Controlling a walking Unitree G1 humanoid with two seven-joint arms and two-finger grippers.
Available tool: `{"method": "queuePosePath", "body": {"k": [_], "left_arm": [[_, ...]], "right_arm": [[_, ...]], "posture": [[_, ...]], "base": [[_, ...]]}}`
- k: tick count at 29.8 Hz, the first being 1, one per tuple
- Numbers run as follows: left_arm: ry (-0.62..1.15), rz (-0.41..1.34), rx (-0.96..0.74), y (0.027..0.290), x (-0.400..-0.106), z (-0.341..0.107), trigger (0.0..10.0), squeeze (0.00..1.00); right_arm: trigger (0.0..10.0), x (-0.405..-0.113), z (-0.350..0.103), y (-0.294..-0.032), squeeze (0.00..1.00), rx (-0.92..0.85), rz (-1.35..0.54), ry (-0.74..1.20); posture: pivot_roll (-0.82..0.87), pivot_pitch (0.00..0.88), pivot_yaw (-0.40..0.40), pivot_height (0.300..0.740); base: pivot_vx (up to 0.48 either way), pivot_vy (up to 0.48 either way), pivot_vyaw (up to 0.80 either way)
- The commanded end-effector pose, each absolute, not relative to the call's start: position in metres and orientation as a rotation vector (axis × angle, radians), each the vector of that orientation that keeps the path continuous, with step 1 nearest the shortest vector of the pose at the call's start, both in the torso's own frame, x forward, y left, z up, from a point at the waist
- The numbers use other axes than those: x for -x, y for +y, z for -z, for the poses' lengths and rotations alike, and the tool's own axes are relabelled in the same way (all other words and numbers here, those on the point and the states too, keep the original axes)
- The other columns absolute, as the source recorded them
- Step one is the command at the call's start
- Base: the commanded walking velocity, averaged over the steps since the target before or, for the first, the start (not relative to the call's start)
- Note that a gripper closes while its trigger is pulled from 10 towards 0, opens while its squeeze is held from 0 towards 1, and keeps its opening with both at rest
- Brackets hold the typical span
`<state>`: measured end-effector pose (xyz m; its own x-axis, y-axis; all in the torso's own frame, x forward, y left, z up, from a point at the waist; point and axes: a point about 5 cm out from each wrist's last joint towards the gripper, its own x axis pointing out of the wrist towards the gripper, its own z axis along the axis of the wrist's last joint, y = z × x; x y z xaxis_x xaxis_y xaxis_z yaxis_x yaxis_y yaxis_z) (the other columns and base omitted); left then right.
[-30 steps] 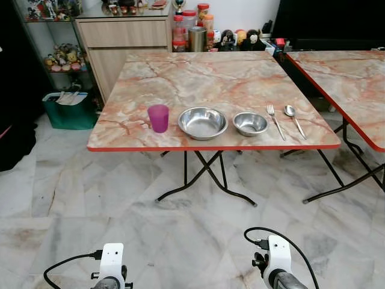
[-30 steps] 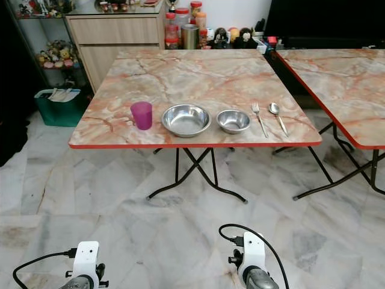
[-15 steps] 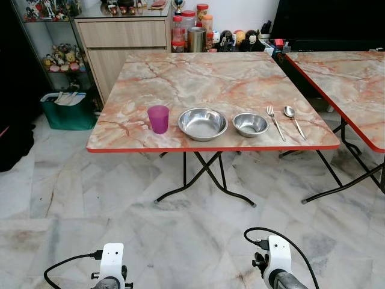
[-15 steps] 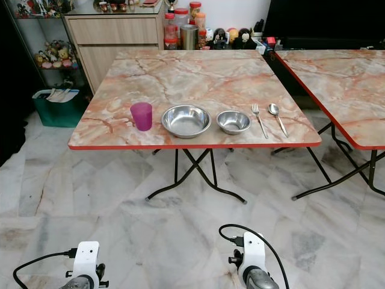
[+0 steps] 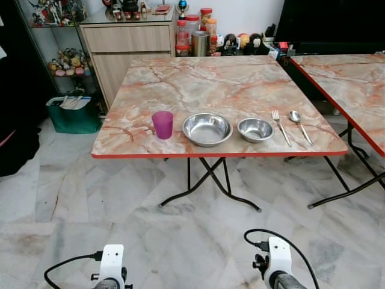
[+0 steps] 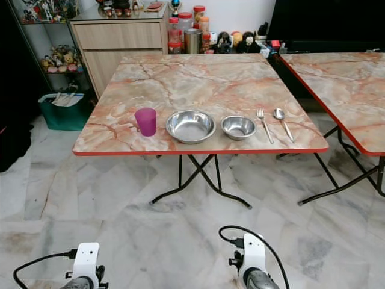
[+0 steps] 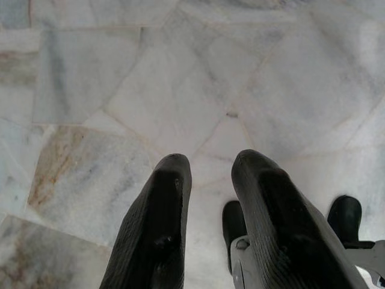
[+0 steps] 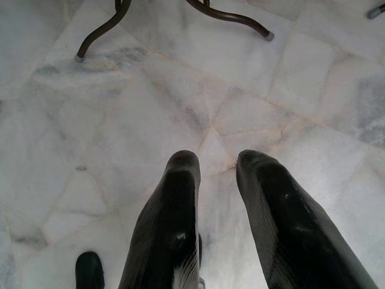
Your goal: Setting the table
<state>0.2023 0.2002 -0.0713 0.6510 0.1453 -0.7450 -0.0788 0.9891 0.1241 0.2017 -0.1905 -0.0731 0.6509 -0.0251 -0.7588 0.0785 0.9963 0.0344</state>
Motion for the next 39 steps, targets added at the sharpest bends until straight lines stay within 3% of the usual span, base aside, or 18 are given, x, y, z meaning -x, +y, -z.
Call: {"method": "queuePosePath", "body": {"k": [1, 31, 39], "left_arm": [[0.867, -0.11, -0.105, 0.2021, -0.2006, 0.0721, 10.0, 0.0], [0.875, -0.117, -0.095, 0.2014, -0.1971, 0.0741, 10.0, 0.0], [0.861, -0.139, -0.102, 0.2026, -0.199, 0.0726, 10.0, 0.0]], "right_arm": [[10.0, -0.2028, 0.0726, -0.1892, 0.0, -0.059, 0.052, 0.855], [10.0, -0.2027, 0.0727, -0.1894, 0.0, -0.068, 0.066, 0.854], [10.0, -0.2011, 0.0734, -0.1903, 0.0, -0.067, 0.067, 0.857]], "posture": [[-0.01, 0.0, 0.002, 0.74], [0.01, 0.0, -0.012, 0.74], [0.0, 0.0, -0.015, 0.74]], "base": [[0.379, 0.0, 0.0], [0.38, 0.0, 0.0], [0.034, 0.0, 0.0]]}}
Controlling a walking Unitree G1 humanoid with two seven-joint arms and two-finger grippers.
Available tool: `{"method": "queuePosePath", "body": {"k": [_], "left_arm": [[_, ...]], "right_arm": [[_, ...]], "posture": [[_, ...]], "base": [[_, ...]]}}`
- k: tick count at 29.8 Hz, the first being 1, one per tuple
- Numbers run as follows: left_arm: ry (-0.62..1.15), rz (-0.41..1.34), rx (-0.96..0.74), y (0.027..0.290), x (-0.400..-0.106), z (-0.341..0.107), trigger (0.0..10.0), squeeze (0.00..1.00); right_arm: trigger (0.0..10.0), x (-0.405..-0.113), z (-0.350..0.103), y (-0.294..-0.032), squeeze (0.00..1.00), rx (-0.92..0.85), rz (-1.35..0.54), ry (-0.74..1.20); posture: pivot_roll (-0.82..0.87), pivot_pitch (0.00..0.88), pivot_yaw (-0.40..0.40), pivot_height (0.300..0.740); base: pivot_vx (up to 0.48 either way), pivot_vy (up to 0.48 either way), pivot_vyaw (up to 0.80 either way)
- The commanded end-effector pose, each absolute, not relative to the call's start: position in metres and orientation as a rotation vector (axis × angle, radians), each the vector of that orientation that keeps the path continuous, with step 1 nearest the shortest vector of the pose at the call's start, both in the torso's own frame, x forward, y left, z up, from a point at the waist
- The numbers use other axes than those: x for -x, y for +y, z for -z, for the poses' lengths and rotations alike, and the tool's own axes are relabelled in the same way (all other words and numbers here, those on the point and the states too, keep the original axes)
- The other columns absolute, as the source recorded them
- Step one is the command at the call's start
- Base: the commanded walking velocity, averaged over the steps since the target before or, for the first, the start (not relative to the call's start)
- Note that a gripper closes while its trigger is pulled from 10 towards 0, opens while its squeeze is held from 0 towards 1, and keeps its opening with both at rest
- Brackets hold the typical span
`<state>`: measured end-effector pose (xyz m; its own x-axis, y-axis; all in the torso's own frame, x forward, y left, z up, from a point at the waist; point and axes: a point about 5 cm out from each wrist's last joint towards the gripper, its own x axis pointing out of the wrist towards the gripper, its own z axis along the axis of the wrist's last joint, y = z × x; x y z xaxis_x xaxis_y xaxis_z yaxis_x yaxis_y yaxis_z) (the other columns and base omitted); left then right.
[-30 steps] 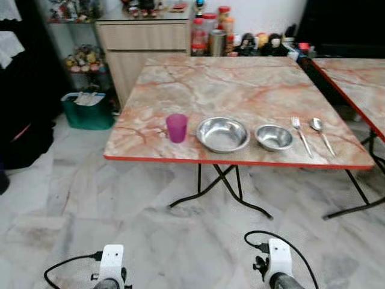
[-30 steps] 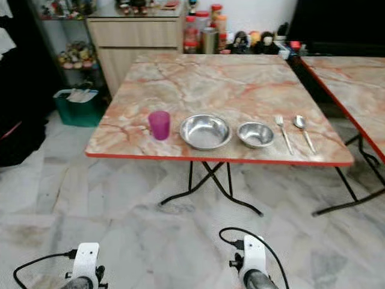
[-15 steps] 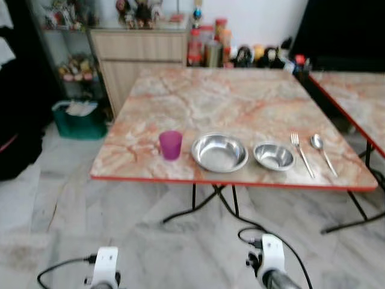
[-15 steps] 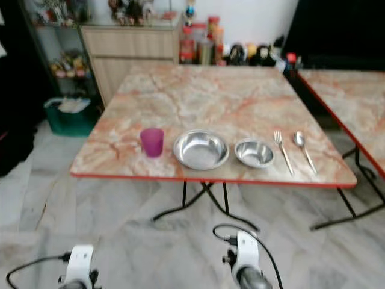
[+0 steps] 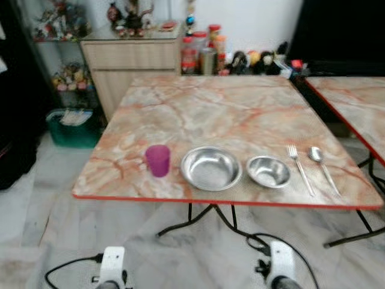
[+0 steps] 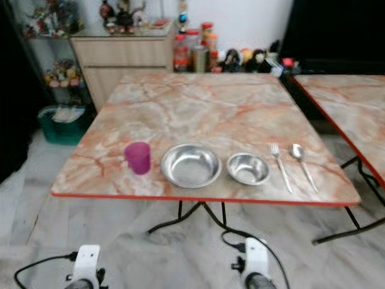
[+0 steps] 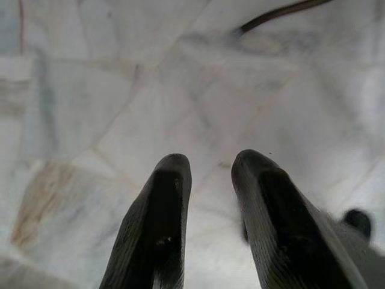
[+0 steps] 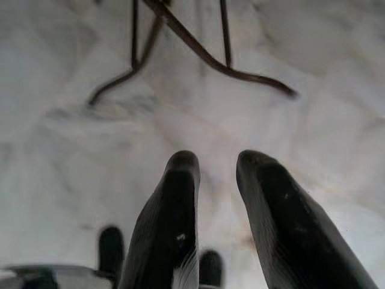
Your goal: Setting the table
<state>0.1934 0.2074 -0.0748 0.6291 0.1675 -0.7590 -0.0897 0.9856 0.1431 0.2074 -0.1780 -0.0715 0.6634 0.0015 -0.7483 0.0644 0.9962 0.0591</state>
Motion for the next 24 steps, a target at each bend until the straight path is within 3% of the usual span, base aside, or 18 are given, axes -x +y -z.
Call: {"method": "queuePosePath", "body": {"k": [1, 2, 3, 4, 5, 24], "left_arm": [[0.857, -0.144, -0.104, 0.203, -0.2, 0.072, 10.0, 0.0], [0.846, -0.155, -0.096, 0.204, -0.202, 0.071, 10.0, 0.0], [0.825, -0.172, -0.082, 0.205, -0.205, 0.068, 10.0, 0.7], [0.816, -0.18, -0.078, 0.206, -0.207, 0.067, 10.0, 0.7], [0.8, -0.194, -0.058, 0.207, -0.209, 0.065, 10.0, 1.0], [0.729, -0.15, -0.076, 0.207, -0.215, 0.06, 10.0, 1.0]], "right_arm": [[10.0, -0.201, 0.073, -0.191, 0.0, -0.067, 0.067, 0.858], [10.0, -0.201, 0.074, -0.191, 0.0, -0.067, 0.068, 0.858], [10.0, -0.2, 0.074, -0.191, 0.0, -0.067, 0.068, 0.86], [10.0, -0.2, 0.074, -0.191, 0.0, -0.067, 0.068, 0.861], [10.0, -0.2, 0.074, -0.191, 0.0, -0.066, 0.067, 0.863], [10.0, -0.2, 0.075, -0.186, 0.0, -0.066, 0.051, 0.865]], "posture": [[0.0, 0.0, -0.015, 0.74], [0.0, 0.0, -0.015, 0.74], [0.01, 0.0, -0.017, 0.74], [0.01, 0.0, -0.018, 0.74], [0.01, 0.0, -0.018, 0.74], [0.03, 0.0, -0.015, 0.74]], "base": [[0.0, 0.0, 0.0], [0.0, 0.0, 0.0], [0.0, 0.0, 0.0], [0.0, 0.0, 0.0], [0.0, 0.0, 0.0], [0.0, 0.0, 0.0]]}}
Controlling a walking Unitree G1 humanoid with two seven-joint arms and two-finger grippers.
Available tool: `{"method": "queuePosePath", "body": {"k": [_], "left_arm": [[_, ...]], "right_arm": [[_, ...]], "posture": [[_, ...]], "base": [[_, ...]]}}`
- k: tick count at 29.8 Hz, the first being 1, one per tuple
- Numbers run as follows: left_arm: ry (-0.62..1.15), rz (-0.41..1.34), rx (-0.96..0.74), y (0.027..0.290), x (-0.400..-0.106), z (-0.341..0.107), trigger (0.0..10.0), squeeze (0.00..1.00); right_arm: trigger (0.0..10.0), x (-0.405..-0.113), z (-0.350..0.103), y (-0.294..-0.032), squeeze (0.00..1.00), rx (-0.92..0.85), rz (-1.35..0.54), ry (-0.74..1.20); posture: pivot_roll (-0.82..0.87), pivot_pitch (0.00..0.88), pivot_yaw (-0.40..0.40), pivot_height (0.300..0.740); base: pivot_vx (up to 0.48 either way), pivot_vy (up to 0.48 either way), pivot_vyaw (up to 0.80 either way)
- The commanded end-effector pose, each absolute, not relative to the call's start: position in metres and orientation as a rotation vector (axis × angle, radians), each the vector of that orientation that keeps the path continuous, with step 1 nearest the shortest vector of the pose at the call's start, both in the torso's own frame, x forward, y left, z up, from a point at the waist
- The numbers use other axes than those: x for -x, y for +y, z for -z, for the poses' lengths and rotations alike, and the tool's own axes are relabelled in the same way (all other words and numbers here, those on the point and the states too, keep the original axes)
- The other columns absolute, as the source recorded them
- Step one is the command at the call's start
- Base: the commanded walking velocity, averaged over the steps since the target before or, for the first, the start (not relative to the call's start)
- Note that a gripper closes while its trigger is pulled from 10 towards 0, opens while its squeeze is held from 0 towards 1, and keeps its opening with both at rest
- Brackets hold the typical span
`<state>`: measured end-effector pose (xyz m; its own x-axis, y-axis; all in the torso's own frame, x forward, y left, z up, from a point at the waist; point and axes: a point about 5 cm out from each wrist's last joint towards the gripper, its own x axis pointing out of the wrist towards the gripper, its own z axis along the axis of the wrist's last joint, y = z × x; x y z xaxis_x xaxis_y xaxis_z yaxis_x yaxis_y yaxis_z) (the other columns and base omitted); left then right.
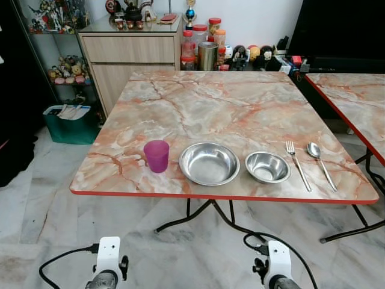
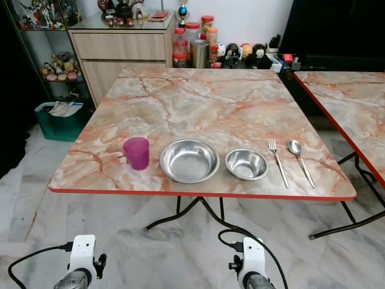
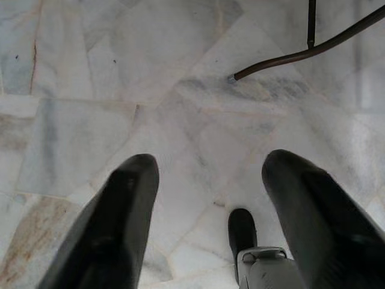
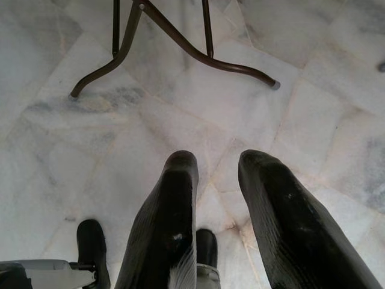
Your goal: Setting the table
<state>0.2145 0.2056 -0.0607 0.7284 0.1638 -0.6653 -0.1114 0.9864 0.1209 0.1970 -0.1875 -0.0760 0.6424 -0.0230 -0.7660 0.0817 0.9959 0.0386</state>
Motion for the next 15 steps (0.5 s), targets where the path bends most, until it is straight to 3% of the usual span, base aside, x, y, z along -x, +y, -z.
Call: {"method": "queuePosePath", "body": {"k": [1, 5, 6, 15], "left_arm": [[0.733, -0.151, -0.078, 0.208, -0.214, 0.06, 10.0, 1.0], [0.757, -0.141, -0.089, 0.208, -0.211, 0.063, 10.0, 0.98], [0.767, -0.138, -0.101, 0.208, -0.209, 0.064, 10.0, 0.0], [0.821, -0.115, -0.114, 0.204, -0.201, 0.07, 10.0, 0.0]], "right_arm": [[10.0, -0.2, 0.075, -0.186, 0.0, -0.065, 0.048, 0.865], [10.0, -0.201, 0.074, -0.184, 0.0, -0.064, 0.044, 0.864], [10.0, -0.201, 0.074, -0.184, 0.0, -0.064, 0.043, 0.863], [10.0, -0.2, 0.075, -0.187, 0.0, -0.06, 0.047, 0.864]], "posture": [[0.03, 0.0, -0.015, 0.74], [0.02, 0.0, -0.008, 0.74], [0.02, 0.0, -0.007, 0.74], [0.01, 0.0, -0.004, 0.74]], "base": [[0.0, 0.0, 0.0], [0.0, 0.0, 0.0], [0.0, 0.0, 0.0], [0.0, 0.0, 0.0]]}}
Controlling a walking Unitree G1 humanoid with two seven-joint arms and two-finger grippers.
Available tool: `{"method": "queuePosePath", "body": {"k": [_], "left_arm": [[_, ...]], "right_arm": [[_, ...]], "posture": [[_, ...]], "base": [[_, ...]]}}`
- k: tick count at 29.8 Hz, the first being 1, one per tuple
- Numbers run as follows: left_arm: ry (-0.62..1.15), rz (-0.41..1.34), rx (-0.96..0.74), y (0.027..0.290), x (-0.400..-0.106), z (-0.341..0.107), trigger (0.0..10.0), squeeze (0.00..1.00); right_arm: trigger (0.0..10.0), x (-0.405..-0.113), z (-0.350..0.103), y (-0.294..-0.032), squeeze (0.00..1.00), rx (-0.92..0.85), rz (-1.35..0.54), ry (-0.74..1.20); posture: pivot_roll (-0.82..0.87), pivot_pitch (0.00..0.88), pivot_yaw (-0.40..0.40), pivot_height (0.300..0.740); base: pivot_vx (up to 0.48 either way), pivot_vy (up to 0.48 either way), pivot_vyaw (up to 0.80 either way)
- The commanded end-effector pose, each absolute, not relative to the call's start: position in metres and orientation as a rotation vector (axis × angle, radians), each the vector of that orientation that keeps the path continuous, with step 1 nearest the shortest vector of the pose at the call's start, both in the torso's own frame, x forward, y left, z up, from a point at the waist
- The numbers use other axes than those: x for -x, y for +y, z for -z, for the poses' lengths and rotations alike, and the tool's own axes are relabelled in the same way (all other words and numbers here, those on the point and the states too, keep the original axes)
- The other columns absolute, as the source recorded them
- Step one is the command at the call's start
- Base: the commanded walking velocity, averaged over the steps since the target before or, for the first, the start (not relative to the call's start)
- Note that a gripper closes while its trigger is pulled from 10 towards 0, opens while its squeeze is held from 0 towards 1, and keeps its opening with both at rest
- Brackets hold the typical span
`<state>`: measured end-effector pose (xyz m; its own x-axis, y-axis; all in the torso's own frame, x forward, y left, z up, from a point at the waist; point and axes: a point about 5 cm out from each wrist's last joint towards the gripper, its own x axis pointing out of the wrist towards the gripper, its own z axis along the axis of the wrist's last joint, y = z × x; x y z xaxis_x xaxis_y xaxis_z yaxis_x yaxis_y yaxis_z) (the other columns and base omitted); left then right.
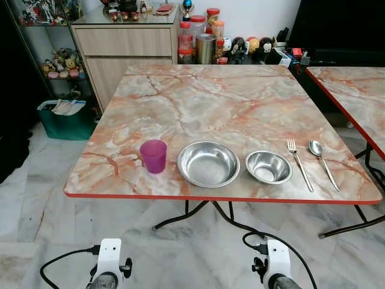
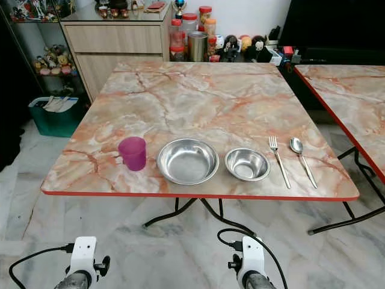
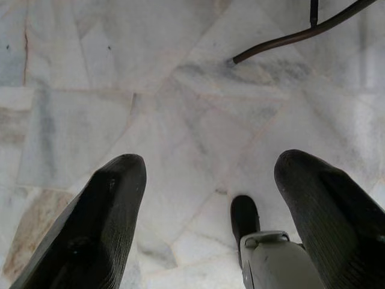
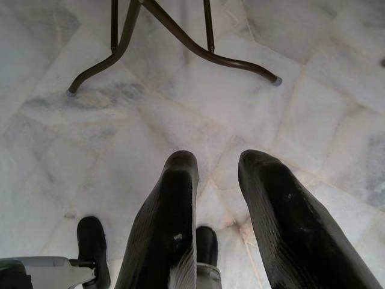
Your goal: Setting the table
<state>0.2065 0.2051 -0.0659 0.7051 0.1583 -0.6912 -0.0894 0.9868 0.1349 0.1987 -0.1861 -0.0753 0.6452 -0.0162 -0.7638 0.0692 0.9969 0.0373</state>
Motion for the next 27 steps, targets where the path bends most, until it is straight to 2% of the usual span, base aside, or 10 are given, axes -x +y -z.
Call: {"method": "queuePosePath", "body": {"k": [1, 23, 27], "left_arm": [[0.827, -0.102, -0.122, 0.202, -0.199, 0.072, 10.0, 0.0], [0.801, -0.087, -0.141, 0.199, -0.201, 0.07, 10.0, 0.0], [0.642, -0.191, -0.106, 0.212, -0.228, 0.048, 10.0, 0.0]], "right_arm": [[10.0, -0.199, 0.075, -0.187, 0.0, -0.059, 0.047, 0.866], [10.0, -0.201, 0.074, -0.187, 0.0, -0.049, 0.039, 0.867], [10.0, -0.201, 0.074, -0.189, 0.0, -0.046, 0.04, 0.867]], "posture": [[0.0, 0.0, -0.002, 0.74], [0.02, 0.0, -0.027, 0.74], [0.03, 0.0, -0.032, 0.74]], "base": [[0.0, 0.0, 0.0], [0.0, -0.402, 0.0], [0.0, 0.0, 0.0]]}}
